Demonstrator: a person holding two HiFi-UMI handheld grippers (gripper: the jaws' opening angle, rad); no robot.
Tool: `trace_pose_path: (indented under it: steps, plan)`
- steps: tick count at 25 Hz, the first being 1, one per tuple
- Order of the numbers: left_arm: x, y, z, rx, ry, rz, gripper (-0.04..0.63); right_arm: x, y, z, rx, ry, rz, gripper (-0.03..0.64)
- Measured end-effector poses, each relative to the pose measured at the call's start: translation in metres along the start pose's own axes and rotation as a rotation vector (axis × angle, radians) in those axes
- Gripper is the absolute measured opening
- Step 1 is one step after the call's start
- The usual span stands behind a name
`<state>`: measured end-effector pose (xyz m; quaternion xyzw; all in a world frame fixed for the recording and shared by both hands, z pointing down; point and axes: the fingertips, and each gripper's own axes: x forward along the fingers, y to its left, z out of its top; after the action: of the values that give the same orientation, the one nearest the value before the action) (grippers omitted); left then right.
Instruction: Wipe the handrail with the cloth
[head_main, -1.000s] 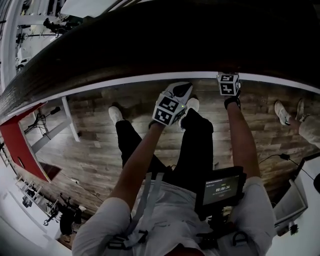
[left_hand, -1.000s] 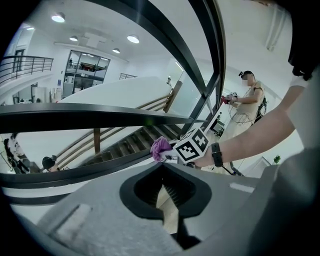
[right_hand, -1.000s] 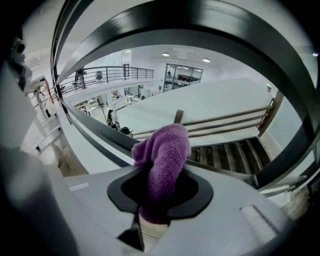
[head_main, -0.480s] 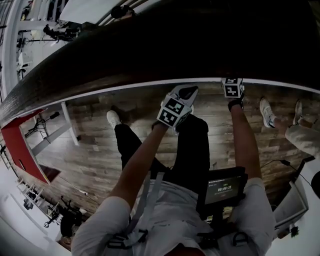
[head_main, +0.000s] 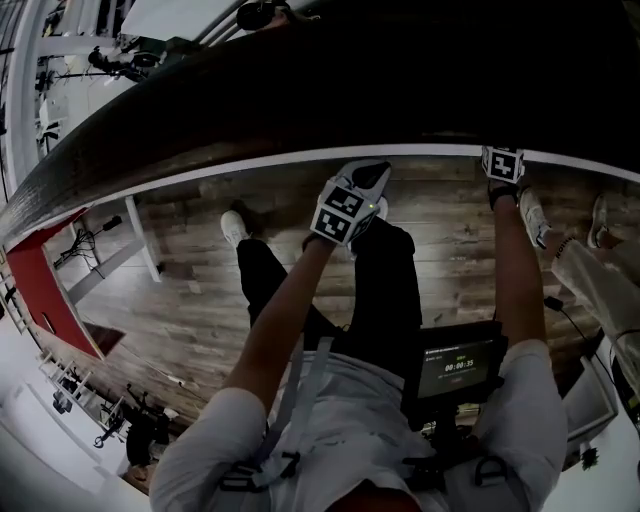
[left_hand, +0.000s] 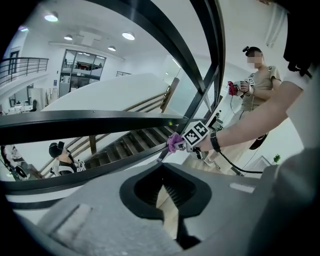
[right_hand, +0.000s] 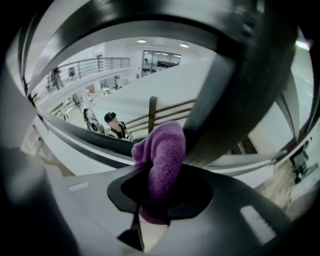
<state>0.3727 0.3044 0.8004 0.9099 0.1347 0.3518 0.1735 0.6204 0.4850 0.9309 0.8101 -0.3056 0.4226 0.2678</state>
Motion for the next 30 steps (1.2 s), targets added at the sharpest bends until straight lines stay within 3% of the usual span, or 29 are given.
trace_pose_path:
  steps: [2, 4, 6, 9, 13, 16, 20, 23, 30]
  plan:
    - [0.0, -0.001, -0.006, -0.051, -0.016, -0.001, 0.0, 0.0, 0.001, -0.017, 0.142, 0.02, 0.017, 0.097]
    - [-0.002, -0.008, -0.004, -0.094, -0.023, -0.014, 0.0, -0.011, 0.012, -0.017, 0.22, 0.006, 0.051, 0.097]
    - [-0.007, -0.019, 0.004, -0.099, -0.024, -0.026, 0.0, -0.027, 0.028, -0.011, 0.21, -0.015, 0.102, 0.097]
    - [-0.027, -0.035, 0.026, -0.101, -0.037, -0.034, 0.0, -0.065, 0.055, 0.001, 0.112, -0.023, 0.164, 0.097]
    - [-0.084, -0.048, 0.062, -0.081, -0.058, -0.021, 0.0, -0.146, 0.102, 0.032, 0.039, -0.079, 0.232, 0.097]
    - [-0.115, -0.044, 0.066, -0.043, -0.056, -0.002, 0.0, -0.186, 0.14, 0.043, 0.008, -0.137, 0.288, 0.097]
    - [-0.17, -0.046, 0.074, -0.014, -0.1, 0.005, 0.0, -0.245, 0.189, 0.06, 0.082, -0.229, 0.338, 0.097]
    - [-0.232, -0.047, 0.072, -0.036, -0.157, 0.034, 0.0, -0.305, 0.237, 0.074, 0.148, -0.307, 0.379, 0.096]
    - [-0.373, -0.06, 0.102, -0.068, -0.311, 0.108, 0.001, -0.447, 0.316, 0.128, 0.188, -0.475, 0.488, 0.097]
